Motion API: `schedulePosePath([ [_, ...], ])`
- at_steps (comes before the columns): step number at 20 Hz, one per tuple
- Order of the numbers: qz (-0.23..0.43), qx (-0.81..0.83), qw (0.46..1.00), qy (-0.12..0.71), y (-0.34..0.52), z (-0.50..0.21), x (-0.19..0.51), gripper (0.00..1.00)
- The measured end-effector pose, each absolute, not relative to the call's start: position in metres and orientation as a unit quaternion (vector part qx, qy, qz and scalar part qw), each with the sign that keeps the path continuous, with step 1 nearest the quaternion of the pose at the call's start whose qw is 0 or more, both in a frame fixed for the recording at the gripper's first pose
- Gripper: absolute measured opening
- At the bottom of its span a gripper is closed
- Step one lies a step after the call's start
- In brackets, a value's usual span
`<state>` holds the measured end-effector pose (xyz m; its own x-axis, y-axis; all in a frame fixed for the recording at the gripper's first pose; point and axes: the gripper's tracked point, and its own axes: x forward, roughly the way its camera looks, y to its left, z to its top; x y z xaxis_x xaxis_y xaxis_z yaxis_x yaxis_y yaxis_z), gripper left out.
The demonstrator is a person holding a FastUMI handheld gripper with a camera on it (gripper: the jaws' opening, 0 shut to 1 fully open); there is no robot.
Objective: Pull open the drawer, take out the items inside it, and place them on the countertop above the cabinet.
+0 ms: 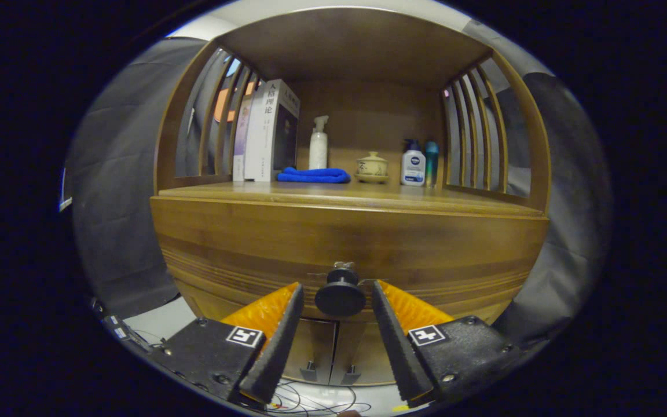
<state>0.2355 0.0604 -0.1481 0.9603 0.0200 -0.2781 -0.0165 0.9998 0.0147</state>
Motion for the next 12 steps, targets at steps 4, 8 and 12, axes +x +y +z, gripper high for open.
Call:
schedulePosePath([
  [4, 0.002, 0.035, 0.989, 0.145, 0.060, -0.151, 0.240, 0.46],
  [8, 0.019, 0.053, 0.988, 0.145, 0.061, -0.152, 0.239, 0.41],
  [12, 0.016, 0.029, 0.990, 0.140, 0.060, -0.152, 0.230, 0.36],
])
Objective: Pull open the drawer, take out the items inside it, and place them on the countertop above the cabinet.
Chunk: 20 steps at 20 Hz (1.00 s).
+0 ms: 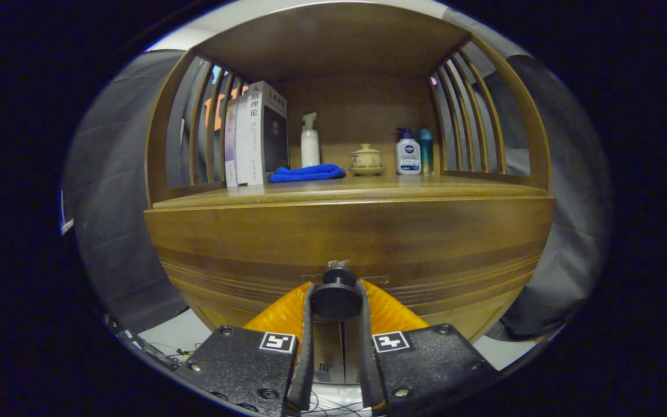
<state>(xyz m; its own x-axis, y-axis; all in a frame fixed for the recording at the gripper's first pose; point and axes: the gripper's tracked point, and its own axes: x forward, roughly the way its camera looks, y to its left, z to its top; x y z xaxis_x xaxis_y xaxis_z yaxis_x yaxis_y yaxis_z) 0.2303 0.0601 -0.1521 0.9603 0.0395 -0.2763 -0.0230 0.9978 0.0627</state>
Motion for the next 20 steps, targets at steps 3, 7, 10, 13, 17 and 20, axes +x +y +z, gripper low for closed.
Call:
schedulePosePath([
  [3, 0.021, 0.034, 0.990, 0.137, 0.061, -0.152, 0.207, 0.34],
  [7, 0.026, 0.038, 0.990, 0.131, 0.063, -0.151, 0.166, 0.34],
  [10, 0.028, 0.052, 0.989, 0.134, 0.064, -0.150, 0.134, 0.33],
  [13, 0.030, 0.051, 0.989, 0.137, 0.066, -0.150, 0.106, 0.33],
  [17, 0.040, 0.063, 0.987, 0.145, 0.067, -0.157, 0.077, 0.33],
  [20, 0.040, 0.054, 0.988, 0.141, 0.067, -0.156, 0.073, 0.33],
])
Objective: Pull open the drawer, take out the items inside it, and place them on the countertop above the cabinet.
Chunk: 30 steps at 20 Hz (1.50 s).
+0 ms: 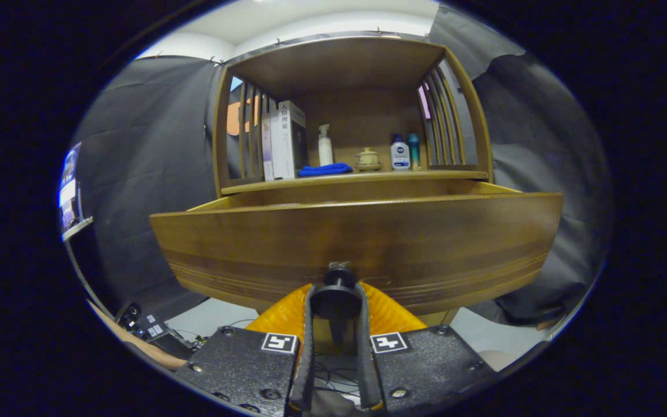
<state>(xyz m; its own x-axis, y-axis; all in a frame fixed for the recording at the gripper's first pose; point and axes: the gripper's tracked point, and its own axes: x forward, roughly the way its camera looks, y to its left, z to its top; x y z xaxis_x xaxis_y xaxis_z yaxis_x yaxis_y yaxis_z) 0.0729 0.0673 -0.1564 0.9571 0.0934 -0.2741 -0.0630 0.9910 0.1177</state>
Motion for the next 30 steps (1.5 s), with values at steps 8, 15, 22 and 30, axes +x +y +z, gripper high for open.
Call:
schedulePosePath([
  [8, 0.027, 0.011, 0.998, 0.062, 0.050, -0.104, 0.073, 0.75],
  [15, 0.032, -0.034, 0.999, 0.021, 0.039, -0.002, 0.117, 0.93],
  [22, 0.058, -0.063, 0.974, 0.208, 0.040, -0.023, 0.188, 0.94],
  [30, 0.045, -0.005, 0.904, 0.425, 0.030, -0.091, 0.195, 0.90],
])
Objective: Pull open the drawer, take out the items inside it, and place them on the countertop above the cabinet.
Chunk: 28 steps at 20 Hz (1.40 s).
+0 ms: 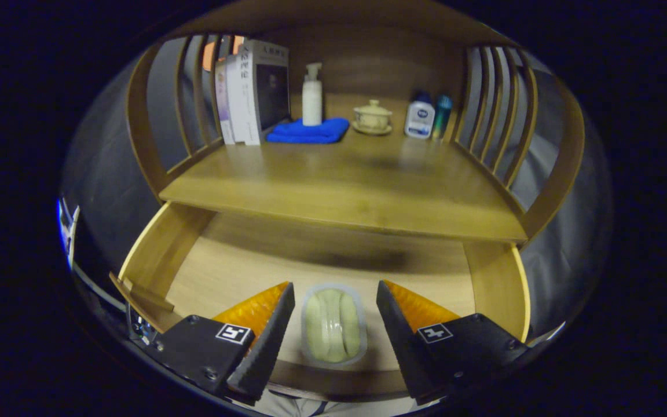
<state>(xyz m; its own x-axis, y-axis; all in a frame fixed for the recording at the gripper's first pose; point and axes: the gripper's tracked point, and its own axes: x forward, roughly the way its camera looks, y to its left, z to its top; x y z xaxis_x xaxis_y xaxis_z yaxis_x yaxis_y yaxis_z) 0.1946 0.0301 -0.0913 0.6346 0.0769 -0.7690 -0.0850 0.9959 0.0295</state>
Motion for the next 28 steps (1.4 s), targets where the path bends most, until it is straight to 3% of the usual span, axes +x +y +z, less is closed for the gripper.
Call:
schedulePosePath([
  [7, 0.054, 0.000, 0.866, 0.498, 0.029, -0.136, 0.185, 0.78],
  [12, 0.043, 0.034, 0.872, 0.486, 0.027, -0.144, 0.187, 0.22],
  [20, 0.072, 0.032, 0.914, 0.399, 0.038, -0.120, 0.196, 0.18],
  [28, 0.071, 0.035, 0.925, 0.371, 0.033, -0.097, 0.199, 0.18],
])
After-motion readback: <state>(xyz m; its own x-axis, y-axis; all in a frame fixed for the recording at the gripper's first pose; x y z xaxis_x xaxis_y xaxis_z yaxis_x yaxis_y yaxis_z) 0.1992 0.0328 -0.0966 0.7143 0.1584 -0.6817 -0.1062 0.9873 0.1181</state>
